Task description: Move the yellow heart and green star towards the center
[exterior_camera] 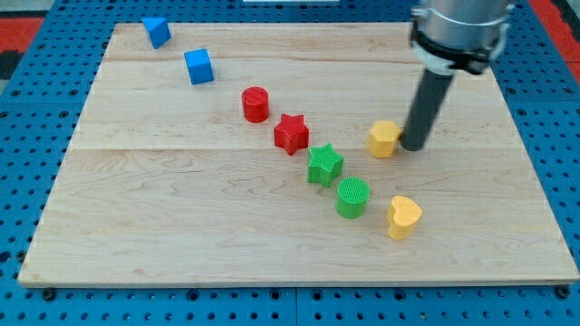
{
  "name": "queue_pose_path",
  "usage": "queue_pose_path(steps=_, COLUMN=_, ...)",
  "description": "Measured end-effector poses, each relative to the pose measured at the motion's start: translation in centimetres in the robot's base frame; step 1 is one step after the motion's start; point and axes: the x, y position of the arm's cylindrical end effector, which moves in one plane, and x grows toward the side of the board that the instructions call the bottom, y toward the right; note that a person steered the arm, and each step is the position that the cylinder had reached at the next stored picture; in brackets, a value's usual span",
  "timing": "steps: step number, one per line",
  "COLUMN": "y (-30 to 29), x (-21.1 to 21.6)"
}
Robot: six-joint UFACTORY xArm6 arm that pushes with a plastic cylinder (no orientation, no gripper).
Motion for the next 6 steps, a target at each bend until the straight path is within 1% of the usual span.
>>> queue_pose_path(steps=2, y=-11.1, x=-1.8)
queue_pose_path(steps=3, y=-12.1, x=-1.9)
queue_pose_path(steps=4, y=-6.7, x=0.3)
queue_pose_path(steps=5, y=0.9, x=6.1)
queue_pose_path(steps=6, y=3.2, x=14.5)
